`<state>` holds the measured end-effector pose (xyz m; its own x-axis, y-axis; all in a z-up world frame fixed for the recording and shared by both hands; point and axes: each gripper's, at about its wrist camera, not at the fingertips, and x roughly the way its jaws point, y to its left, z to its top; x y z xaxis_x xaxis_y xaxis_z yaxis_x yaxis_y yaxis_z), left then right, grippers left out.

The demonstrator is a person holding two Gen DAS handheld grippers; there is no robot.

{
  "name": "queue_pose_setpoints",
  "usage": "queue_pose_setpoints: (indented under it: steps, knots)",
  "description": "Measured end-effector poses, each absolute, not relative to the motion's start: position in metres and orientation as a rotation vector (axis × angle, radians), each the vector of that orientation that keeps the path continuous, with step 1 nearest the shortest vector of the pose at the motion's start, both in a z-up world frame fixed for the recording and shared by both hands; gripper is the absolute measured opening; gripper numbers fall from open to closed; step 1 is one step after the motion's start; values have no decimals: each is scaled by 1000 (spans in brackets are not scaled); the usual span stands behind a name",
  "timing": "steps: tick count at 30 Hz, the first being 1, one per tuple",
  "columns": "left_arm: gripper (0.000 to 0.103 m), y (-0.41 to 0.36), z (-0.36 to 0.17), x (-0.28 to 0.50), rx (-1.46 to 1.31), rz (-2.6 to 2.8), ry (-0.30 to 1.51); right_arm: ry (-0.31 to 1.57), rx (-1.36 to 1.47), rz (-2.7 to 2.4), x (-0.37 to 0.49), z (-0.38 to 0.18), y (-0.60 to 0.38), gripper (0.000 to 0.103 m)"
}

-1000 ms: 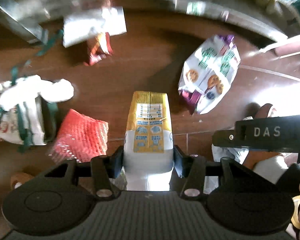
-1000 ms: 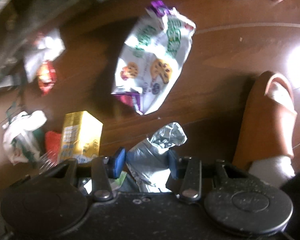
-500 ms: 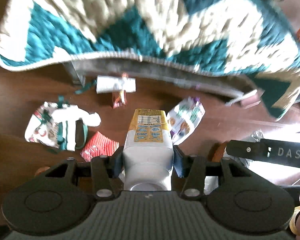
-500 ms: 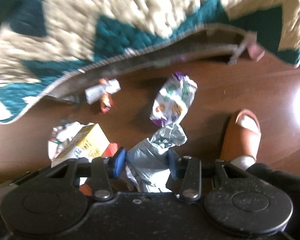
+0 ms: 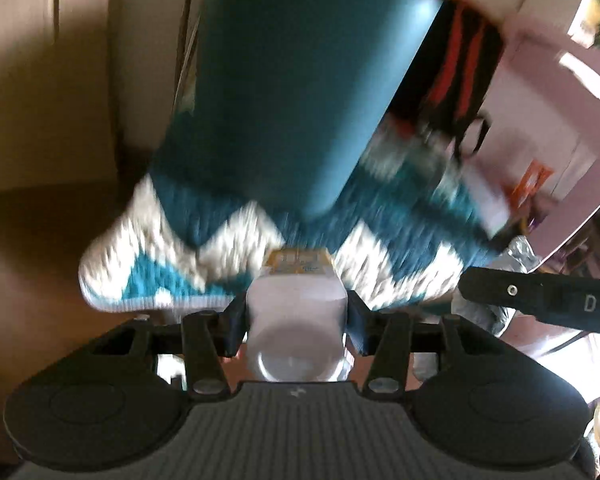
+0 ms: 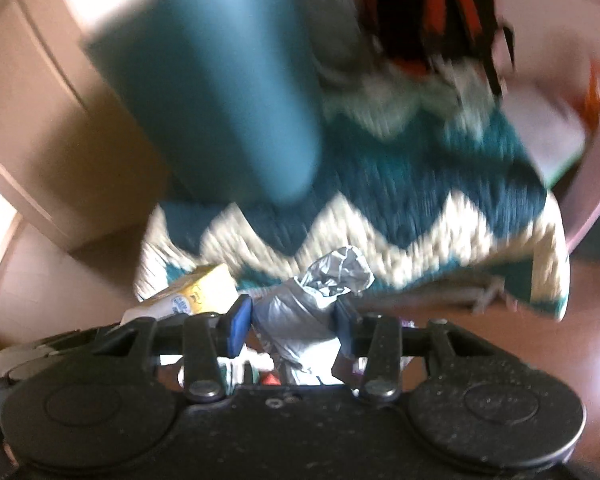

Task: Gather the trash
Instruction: 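Lift bottle and foil over the teal wastebasket and open both tools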

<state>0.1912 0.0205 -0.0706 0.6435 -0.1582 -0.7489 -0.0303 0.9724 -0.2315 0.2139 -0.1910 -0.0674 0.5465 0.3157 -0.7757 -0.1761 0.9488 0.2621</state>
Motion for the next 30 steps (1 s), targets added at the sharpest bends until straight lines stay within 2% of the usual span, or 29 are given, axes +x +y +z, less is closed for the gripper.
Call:
queue_pose_setpoints:
  steps: [7, 20, 25, 30]
  knots:
    - [49, 19, 10, 195, -199, -95, 717, 759, 101, 328, 218, 20, -186, 42]
    - [49, 39, 152, 247, -208, -96, 476, 528, 101, 350, 274, 156, -166, 42]
    - [49, 42, 166, 280, -157, -75, 456, 488, 107, 362, 308, 176, -146, 42]
    - [49, 51, 153, 314, -132, -46, 505, 523, 100, 357, 347, 163, -126, 42]
